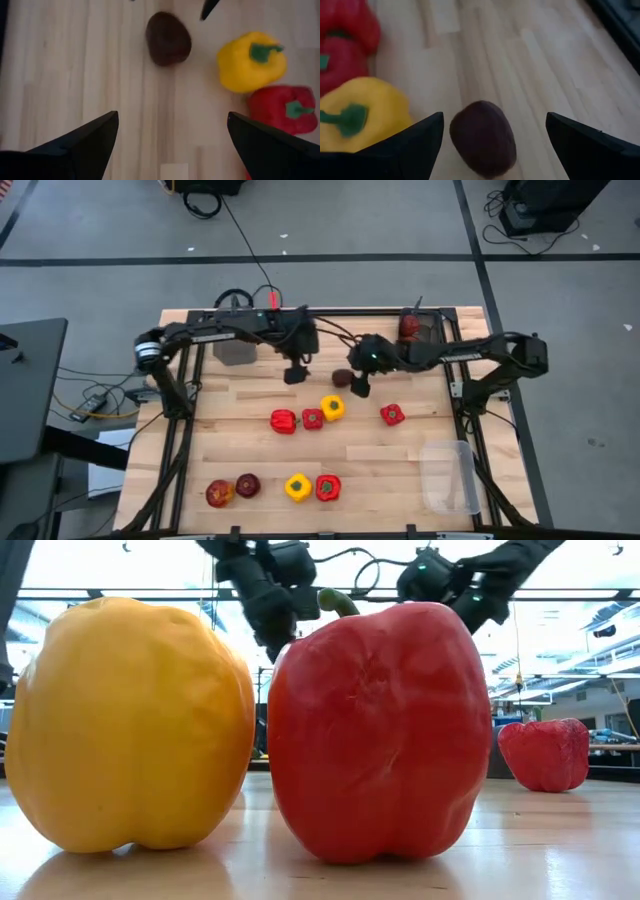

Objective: Sort produce into baskets
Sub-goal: Put the top apple into the right dark gray bin

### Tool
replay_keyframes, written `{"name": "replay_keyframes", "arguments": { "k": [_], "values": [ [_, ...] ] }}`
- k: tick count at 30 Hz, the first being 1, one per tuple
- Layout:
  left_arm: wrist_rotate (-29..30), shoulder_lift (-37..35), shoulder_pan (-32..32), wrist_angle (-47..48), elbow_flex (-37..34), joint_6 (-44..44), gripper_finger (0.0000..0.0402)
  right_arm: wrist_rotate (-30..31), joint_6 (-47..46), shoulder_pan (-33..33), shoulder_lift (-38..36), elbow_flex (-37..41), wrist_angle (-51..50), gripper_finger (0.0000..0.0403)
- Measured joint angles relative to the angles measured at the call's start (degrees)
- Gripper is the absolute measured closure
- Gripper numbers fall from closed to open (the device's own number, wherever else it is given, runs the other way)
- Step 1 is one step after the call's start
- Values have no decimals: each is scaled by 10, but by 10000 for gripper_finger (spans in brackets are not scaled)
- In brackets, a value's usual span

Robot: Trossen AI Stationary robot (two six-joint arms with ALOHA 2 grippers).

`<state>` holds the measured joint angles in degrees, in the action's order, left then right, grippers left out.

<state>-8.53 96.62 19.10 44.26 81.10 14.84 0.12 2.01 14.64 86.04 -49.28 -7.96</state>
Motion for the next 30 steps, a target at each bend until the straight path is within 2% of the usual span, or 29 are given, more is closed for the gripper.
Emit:
{"name": "replay_keyframes", "arguments": {
  "k": [6, 13, 21, 25, 30],
  "values": [
    [60, -101, -1, -83, -132, -49, 23, -27, 127, 19, 76, -145, -179, 43],
    [74, -160, -1, -123, -226, -80, 23, -27, 204, 16, 180, -278, -312, 44],
    [75, -163, -3, -171, -286, -78, 23, -20, 193, -10, 235, -302, -336, 44],
    [75, -163, -3, -177, -296, -78, 23, 20, 188, -19, 246, -302, -336, 44],
    [75, -163, -4, -182, -298, -77, 23, 27, 176, -19, 245, -302, -325, 45]
  ]
}}
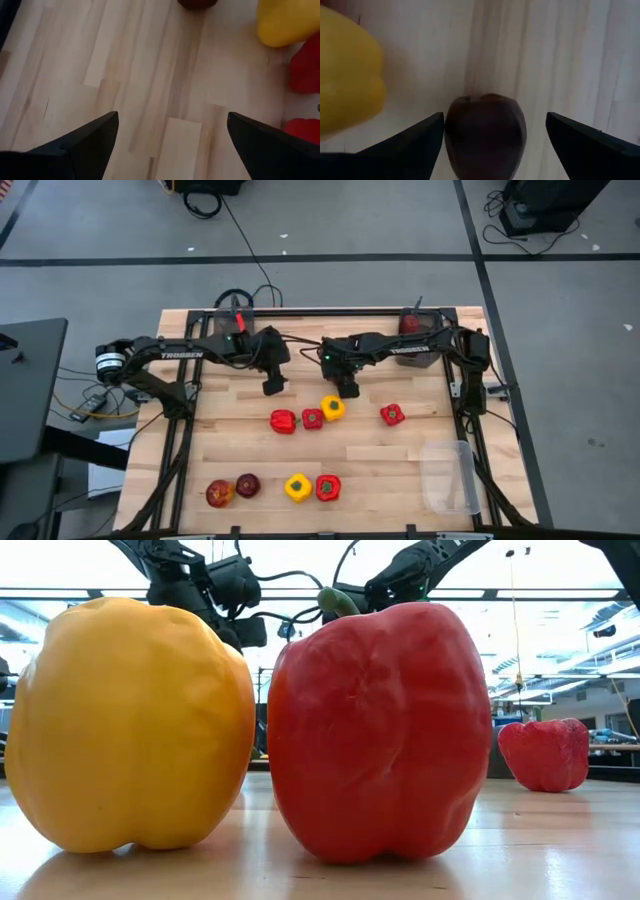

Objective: Sort produce into baskets
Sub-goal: Put the top apple into the right dark gray bin

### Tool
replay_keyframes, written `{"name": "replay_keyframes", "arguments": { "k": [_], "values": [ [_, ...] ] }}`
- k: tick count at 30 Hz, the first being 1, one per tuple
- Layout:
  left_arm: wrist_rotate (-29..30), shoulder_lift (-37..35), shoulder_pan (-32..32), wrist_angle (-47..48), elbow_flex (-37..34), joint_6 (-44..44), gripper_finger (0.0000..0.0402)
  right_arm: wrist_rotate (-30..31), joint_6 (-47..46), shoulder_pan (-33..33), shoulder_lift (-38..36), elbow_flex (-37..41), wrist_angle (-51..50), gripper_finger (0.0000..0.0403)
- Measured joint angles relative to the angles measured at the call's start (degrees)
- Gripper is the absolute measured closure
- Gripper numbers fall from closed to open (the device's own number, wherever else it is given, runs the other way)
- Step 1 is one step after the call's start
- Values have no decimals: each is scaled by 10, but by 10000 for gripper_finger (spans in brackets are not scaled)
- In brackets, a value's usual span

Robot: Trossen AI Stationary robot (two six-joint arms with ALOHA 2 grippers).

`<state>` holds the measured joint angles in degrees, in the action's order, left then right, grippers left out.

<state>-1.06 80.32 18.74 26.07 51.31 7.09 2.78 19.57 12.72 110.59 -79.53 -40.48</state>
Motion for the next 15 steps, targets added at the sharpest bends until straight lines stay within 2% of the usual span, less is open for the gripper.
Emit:
{"name": "replay_keyframes", "arguments": {
  "k": [10, 15],
  "values": [
    [0, 0, -1, -14, 0, -1, 23, -19, -18, 2, 0, 31, 14, 82],
    [-9, 0, -2, -42, 0, -14, 23, -19, -41, 2, 0, 31, 13, 125]
  ]
}}
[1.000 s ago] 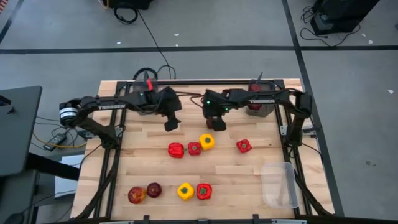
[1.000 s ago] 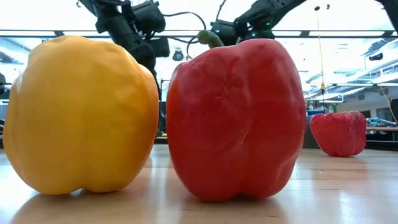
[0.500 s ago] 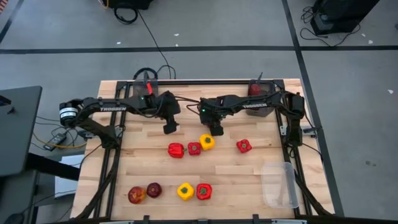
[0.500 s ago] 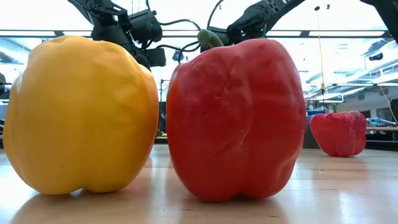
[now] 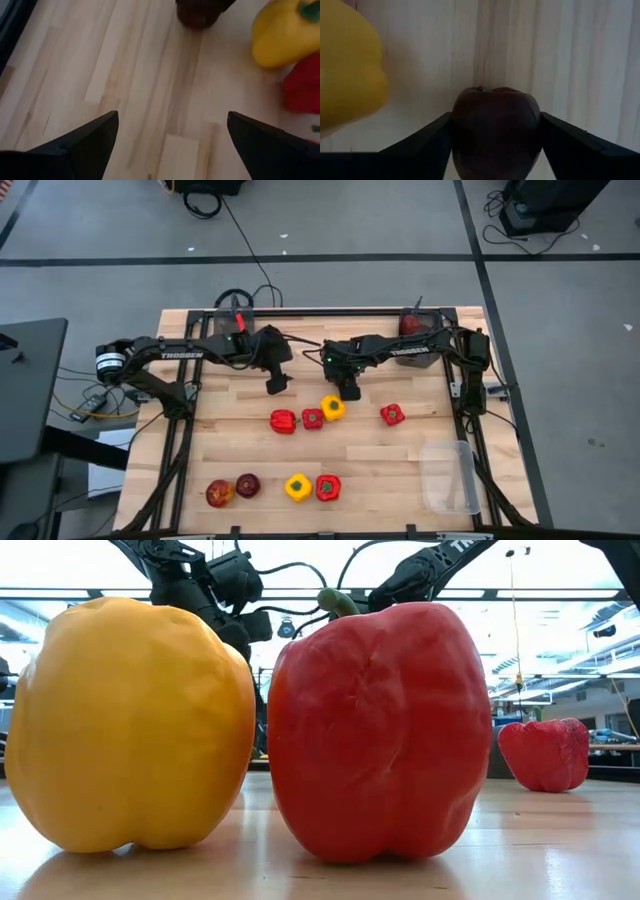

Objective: Sort produce into baskets
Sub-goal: Put the top apple into the right dark gray bin

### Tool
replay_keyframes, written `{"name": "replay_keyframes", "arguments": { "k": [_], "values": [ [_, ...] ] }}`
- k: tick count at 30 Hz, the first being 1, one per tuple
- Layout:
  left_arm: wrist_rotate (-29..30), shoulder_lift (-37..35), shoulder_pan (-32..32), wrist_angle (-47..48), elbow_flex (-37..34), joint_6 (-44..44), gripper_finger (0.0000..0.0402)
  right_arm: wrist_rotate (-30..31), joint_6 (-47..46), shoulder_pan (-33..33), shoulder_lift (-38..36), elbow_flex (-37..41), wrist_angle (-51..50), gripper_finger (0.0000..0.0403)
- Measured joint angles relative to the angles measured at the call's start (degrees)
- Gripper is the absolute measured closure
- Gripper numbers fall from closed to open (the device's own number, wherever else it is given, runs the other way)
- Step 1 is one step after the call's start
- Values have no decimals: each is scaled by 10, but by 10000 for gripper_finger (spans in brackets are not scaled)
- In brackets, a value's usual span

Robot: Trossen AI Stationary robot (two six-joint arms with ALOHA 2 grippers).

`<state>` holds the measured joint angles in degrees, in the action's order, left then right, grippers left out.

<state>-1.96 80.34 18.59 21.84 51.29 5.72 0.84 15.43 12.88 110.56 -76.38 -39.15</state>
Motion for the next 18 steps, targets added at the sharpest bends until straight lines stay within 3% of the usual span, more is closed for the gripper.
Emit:
{"name": "replay_keyframes", "arguments": {
  "k": [4, 9, 14, 18],
  "values": [
    [-13, 0, -4, -25, 0, -1, 23, -11, -22, 3, -2, 0, 1, 166],
    [-62, 0, -7, -88, 0, -29, 23, -14, -46, 3, -41, 1, 35, 171],
    [-68, 0, -6, -126, 0, -39, 23, -14, -58, -1, -127, 19, 102, 161],
    [-68, 0, -11, -150, 0, -26, 23, -18, -88, -1, -223, 99, 221, 164]
  ]
}}
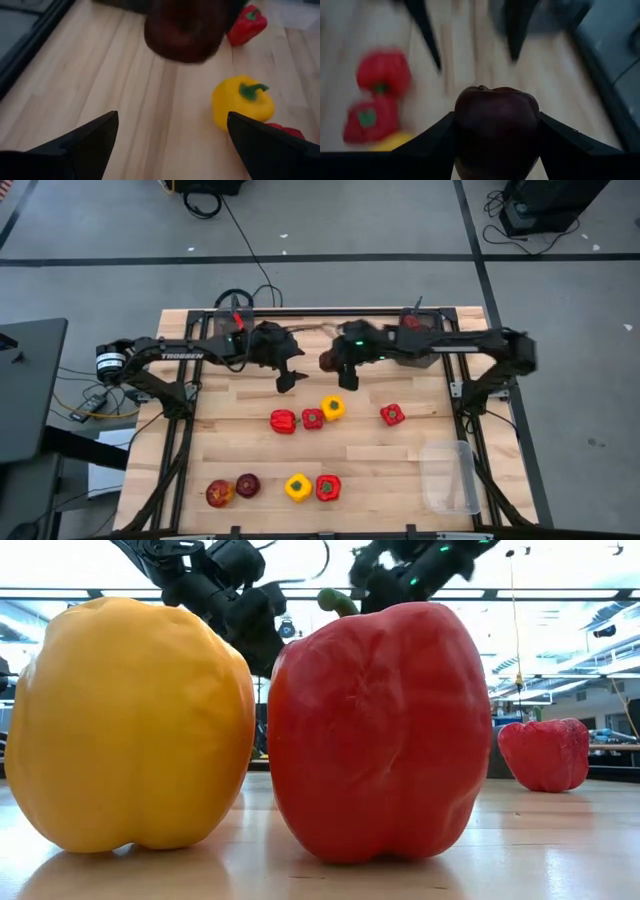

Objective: Sort produce into baskets
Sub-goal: Put the top apple into the right dark gray bin

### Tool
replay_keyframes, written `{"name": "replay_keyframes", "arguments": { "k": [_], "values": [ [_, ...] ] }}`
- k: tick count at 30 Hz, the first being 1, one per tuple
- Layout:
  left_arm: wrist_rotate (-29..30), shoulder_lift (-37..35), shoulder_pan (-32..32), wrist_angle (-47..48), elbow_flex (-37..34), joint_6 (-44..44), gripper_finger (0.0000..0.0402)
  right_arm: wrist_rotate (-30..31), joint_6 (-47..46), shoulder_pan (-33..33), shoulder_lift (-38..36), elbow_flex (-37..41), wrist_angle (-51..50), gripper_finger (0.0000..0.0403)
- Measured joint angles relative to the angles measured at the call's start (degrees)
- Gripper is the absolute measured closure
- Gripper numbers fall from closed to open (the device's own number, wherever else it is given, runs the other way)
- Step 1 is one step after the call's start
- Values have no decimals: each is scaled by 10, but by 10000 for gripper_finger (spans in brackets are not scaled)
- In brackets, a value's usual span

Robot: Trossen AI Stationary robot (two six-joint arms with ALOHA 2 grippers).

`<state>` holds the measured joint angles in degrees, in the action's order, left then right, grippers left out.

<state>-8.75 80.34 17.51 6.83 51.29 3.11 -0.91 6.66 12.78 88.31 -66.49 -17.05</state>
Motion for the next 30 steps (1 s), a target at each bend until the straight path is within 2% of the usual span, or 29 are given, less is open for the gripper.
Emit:
{"name": "replay_keyframes", "arguments": {
  "k": [3, 8, 11, 15, 19, 22, 26, 30],
  "values": [
    [0, 1, -18, -67, -6, 14, 23, -5, -32, 1, -72, 95, 152, 164],
    [-1, 1, -46, -290, -55, 23, 23, -7, -69, -7, -142, 253, 432, 163],
    [1, 7, -53, -407, -81, 28, 23, -7, -86, -16, -152, 317, 586, 162],
    [-15, 26, -53, -488, -90, 26, 23, -1, -87, -34, -132, 356, 719, 162],
    [-36, 70, -56, -535, -83, 12, 23, 1, -74, -58, -88, 350, 787, 162],
    [-42, 93, -59, -563, -74, -2, 23, 13, -66, -71, -62, 341, 791, 161],
    [-47, 101, -59, -572, -72, -18, 25, 34, -67, -80, -38, 336, 812, 161],
    [-62, 100, -59, -573, -73, -20, 48, 52, -66, -86, -30, 336, 814, 161]
  ]
}}
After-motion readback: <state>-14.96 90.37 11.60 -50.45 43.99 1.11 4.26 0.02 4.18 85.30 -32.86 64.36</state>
